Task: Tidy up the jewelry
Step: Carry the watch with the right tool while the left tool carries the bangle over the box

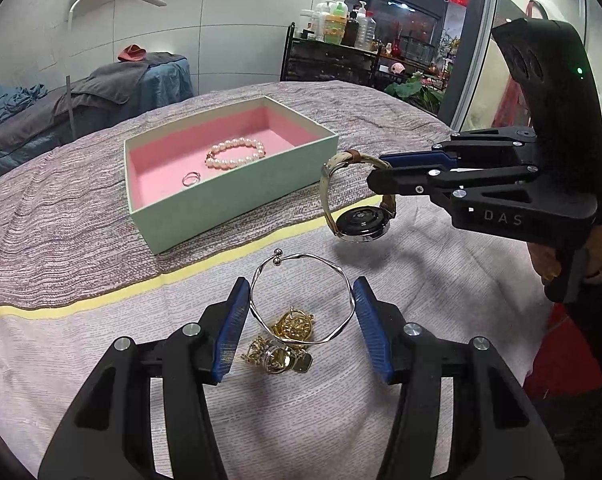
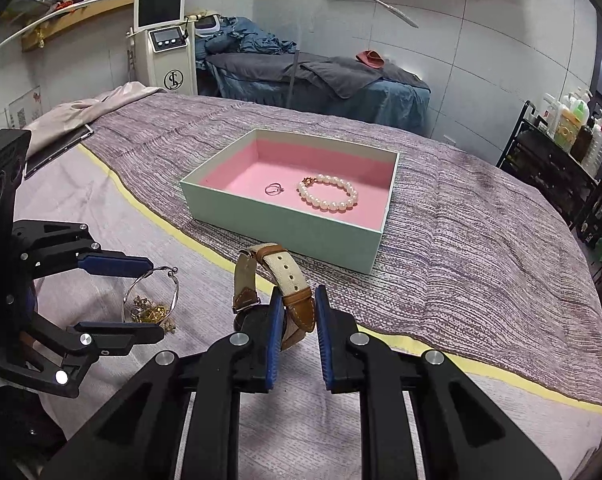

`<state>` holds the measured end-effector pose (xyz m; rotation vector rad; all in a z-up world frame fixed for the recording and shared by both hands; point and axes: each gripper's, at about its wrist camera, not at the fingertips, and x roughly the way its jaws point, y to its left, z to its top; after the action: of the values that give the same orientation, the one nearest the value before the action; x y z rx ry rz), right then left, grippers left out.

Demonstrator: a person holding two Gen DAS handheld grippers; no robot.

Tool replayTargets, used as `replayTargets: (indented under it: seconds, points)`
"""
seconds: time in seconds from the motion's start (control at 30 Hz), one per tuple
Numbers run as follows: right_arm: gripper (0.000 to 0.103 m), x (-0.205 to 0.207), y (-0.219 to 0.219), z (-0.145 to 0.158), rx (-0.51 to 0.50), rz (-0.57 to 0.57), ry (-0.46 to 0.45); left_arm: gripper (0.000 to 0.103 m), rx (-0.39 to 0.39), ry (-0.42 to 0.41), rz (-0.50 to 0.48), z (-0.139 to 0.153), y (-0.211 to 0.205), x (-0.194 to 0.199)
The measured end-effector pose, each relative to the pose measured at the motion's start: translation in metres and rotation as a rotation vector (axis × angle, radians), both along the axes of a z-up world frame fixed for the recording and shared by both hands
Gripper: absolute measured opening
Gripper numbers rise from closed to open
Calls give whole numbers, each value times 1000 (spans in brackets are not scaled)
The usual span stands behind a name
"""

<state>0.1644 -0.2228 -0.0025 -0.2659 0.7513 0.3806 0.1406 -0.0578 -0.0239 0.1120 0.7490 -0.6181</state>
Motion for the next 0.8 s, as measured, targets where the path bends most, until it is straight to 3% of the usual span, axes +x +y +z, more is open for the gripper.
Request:
replayTargets:
  seconds: [0.4,0.8]
  points:
    - [15,2,10,28,20,28,-51,54,-8,-25,30,22,16,24]
    - [15,43,17,50,61,-6,-87,54,2,-19,67,47,18,86]
